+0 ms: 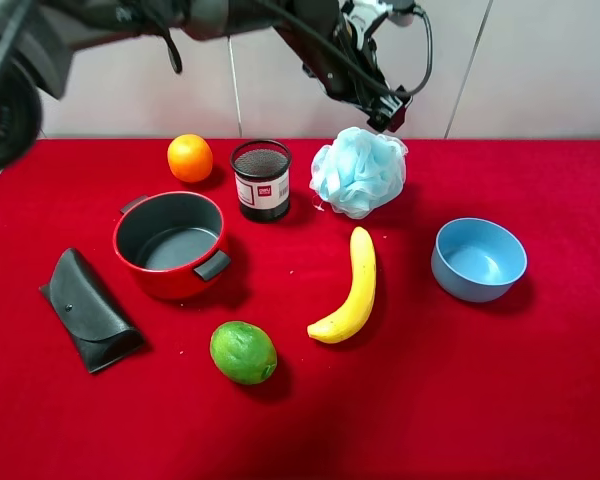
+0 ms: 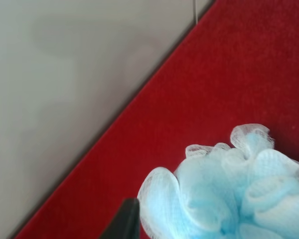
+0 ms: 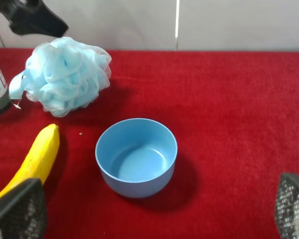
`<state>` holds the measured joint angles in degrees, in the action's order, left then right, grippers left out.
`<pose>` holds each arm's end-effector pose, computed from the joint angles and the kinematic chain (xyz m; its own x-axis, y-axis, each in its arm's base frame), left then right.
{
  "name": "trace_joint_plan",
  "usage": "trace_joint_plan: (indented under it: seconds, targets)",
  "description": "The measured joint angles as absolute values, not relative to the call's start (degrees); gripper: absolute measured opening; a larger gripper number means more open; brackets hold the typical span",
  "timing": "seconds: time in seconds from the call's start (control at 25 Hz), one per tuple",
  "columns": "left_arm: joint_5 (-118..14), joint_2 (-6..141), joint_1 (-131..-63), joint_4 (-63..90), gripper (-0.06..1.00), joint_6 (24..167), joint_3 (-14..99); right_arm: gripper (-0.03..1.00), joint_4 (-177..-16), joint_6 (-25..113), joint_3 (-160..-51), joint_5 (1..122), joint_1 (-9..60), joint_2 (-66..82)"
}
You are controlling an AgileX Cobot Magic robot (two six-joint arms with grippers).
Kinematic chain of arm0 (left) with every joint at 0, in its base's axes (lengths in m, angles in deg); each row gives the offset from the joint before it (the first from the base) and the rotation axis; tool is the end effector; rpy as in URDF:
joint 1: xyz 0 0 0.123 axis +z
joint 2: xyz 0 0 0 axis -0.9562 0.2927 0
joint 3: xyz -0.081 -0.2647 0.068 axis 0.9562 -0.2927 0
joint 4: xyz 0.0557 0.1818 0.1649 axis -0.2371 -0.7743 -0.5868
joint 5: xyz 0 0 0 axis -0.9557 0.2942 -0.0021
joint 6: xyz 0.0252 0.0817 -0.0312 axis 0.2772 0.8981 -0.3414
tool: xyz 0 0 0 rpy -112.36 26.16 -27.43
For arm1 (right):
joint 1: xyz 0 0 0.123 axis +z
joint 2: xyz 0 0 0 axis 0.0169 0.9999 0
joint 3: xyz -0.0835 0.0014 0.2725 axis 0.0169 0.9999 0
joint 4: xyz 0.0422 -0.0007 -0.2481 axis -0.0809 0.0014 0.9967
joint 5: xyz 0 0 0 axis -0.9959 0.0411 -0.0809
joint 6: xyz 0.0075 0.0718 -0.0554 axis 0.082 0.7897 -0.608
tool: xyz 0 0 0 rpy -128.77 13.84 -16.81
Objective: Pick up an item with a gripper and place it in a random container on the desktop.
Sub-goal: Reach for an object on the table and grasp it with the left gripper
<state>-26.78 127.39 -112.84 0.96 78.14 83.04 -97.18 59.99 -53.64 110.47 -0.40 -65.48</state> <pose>0.4181 -0.3503 0.2311 -0.2808 0.5775 -0.7666 0.7469 0.6330 0.2034 -0.0038 0.0116 0.2807 -0.4050 -0.0263 -0.9139 -0.1065 0.9941 0.0186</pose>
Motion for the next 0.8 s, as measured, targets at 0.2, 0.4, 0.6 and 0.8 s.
trace_joint_plan:
  seconds: [0.2,0.4,0.6,0.8]
  targets:
    - [-29.64,130.14,-112.84,1.15,0.99,78.19,83.04,0.69,-97.18,59.99,-53.64,110.47,-0.40,-65.48]
    - [-32.64,132.74,-112.84,1.33,0.99,78.19,83.04,0.69,-97.18,59.99,-53.64,110.47,-0.40,-65.48]
    - [-33.96,135.26,-112.84,2.05,0.99,78.19,83.04,0.69,-97.18,59.99,-53.64,110.47,-0.40,-65.48]
    - [-34.24,136.33,-112.88,2.59,0.99,78.19,83.04,0.69,-97.18,59.99,-53.64,110.47,-0.40,-65.48]
